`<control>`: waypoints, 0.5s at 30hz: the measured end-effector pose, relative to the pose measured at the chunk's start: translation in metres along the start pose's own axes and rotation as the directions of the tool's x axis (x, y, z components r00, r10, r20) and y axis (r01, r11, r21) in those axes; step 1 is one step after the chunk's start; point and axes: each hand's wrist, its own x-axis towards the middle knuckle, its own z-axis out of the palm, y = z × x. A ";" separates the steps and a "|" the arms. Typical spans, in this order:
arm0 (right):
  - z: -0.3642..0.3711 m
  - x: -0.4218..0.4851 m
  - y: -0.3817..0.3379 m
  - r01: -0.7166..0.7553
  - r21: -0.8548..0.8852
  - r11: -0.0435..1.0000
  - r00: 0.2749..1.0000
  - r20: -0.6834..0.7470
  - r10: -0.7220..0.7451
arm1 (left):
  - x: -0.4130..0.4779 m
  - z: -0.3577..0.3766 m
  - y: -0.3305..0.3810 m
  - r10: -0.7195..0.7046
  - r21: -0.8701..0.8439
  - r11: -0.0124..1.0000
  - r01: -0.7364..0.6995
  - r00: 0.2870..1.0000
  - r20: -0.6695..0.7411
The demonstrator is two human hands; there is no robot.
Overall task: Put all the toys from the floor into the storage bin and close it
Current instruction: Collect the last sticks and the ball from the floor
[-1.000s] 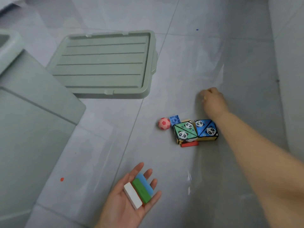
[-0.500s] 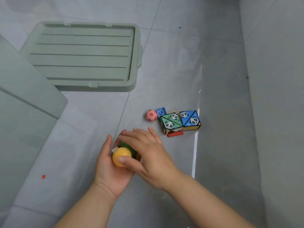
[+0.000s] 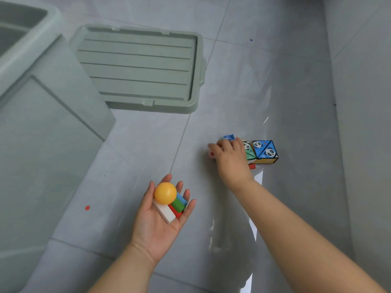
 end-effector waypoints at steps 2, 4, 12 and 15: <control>0.003 -0.008 -0.006 -0.056 0.010 0.998 0.997 0.049 0.055 | -0.003 -0.001 -0.001 -0.001 -0.016 1.000 0.000 0.999 -0.046; 0.000 -0.006 -0.009 -0.072 -0.011 0.997 0.984 0.162 0.073 | -0.004 -0.003 -0.002 0.002 -0.027 1.000 -0.005 0.997 -0.075; -0.066 -0.039 -0.056 -0.197 0.703 0.683 0.974 0.063 0.216 | -0.018 0.006 0.006 0.077 0.083 0.994 -0.072 0.995 -0.063; -0.104 -0.069 -0.104 -0.202 0.938 0.283 0.976 0.168 0.138 | -0.027 0.033 0.010 0.121 0.145 0.983 -0.114 0.992 -0.037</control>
